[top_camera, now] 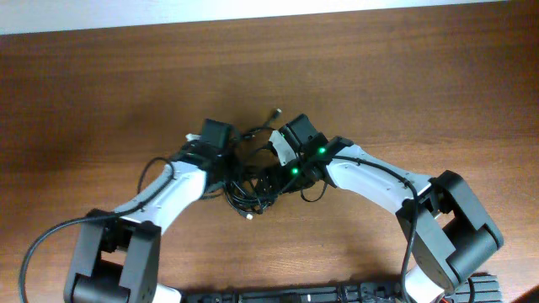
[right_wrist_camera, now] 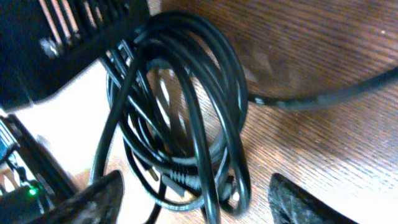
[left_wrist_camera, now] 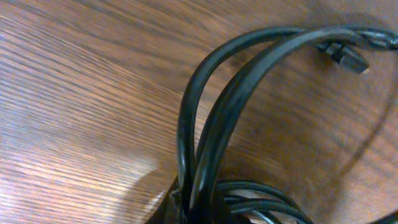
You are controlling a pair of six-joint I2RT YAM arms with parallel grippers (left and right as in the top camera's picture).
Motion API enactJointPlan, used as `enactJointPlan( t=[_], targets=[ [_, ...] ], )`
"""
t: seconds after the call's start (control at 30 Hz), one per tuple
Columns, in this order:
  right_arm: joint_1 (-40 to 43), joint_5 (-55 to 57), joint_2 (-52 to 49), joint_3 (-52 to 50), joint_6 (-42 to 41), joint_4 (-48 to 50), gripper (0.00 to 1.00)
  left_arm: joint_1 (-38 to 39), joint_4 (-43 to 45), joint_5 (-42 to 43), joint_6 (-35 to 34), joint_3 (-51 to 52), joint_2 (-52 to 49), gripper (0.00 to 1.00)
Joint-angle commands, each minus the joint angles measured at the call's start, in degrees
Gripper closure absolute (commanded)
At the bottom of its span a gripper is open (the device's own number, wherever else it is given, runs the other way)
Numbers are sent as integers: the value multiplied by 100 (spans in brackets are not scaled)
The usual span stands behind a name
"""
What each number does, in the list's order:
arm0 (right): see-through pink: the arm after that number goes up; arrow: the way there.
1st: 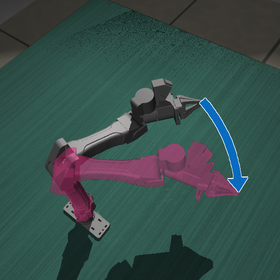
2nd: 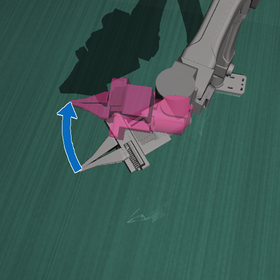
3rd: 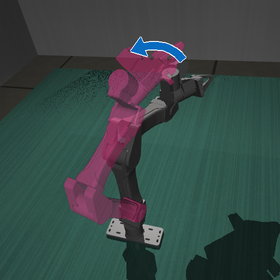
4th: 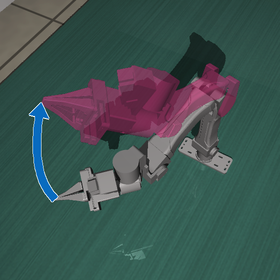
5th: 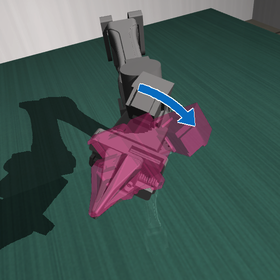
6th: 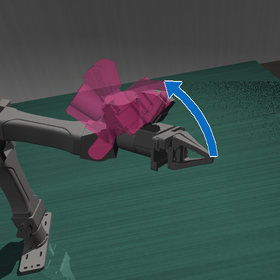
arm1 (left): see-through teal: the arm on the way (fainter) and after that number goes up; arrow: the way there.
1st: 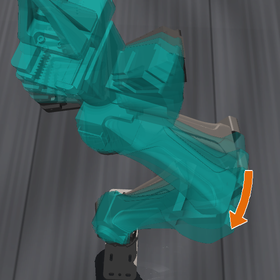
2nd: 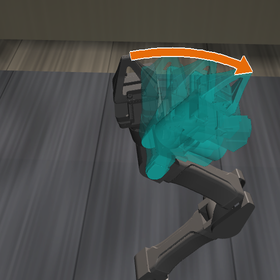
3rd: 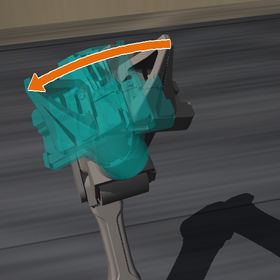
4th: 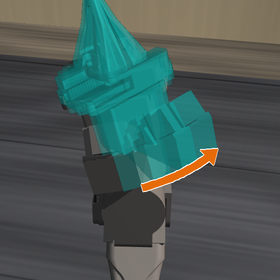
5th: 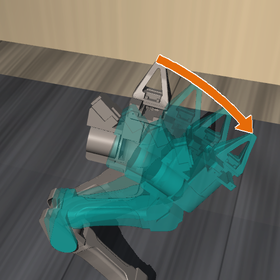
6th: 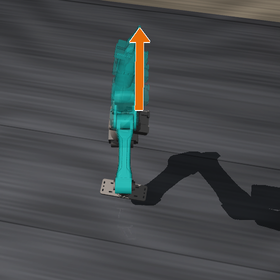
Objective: Untangle cables
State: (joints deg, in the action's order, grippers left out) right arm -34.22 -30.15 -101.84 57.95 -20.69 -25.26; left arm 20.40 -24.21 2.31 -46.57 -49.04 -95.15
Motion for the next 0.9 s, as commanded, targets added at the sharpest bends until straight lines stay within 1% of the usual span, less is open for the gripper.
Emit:
enactJointPlan(
  t=[0.0,0.03,0.07,0.1,0.17,0.2,0.23,0.33,0.4,0.5,0.53,0.57,0.6,0.63,0.67,0.73,0.77,0.8,0.83,0.87],
  targets=[
    [22,101,0,57,72,57,16,-662,35,1989,111,7,146,100],
    [22,330,-2,55,72,57,13,-813,98,2476,372,7,225,100],
    [22,334,-2,57,22,98,13,-896,131,2706,490,7,280,100],
    [22,11,-2,57,-76,243,13,-922,131,2653,555,7,299,100],
    [22,-785,-2,57,-76,584,15,-916,96,2433,577,9,299,100],
    [22,-1239,-2,57,-74,800,20,-916,96,2288,592,9,299,100],
    [22,-1314,-2,57,-74,837,25,-916,96,2157,592,9,299,100],
    [155,-649,-2,57,-72,501,26,-920,-114,1405,592,9,299,100],
    [319,-793,-2,57,-74,450,26,-922,-247,1051,592,9,299,100],
    [308,-887,-2,57,-55,452,26,-920,-245,874,590,9,299,100],
    [306,-883,-2,57,-52,452,26,-920,-245,876,590,9,299,96],
    [273,-715,-9,55,-55,448,25,-920,-247,879,590,9,299,88],
    [227,-376,-17,55,-55,444,25,-920,-247,879,590,9,299,76],
    [101,306,-24,55,-55,450,19,-916,-247,879,590,9,299,60],
    [15,647,-24,55,-55,470,19,-916,-247,881,590,9,299,50],
    [-229,1757,-57,55,-55,474,19,-916,-247,881,590,9,299,35],
    [-306,1980,-85,55,-55,479,19,-916,-247,881,590,9,299,30],
    [-380,1980,-103,55,-57,520,27,-916,-249,881,590,9,299,26],
    [-409,1965,-105,55,-57,588,37,-916,-249,881,590,9,299,26],
    [-409,1965,-114,55,-55,647,43,-916,-249,883,590,9,299,26]
  ],
)
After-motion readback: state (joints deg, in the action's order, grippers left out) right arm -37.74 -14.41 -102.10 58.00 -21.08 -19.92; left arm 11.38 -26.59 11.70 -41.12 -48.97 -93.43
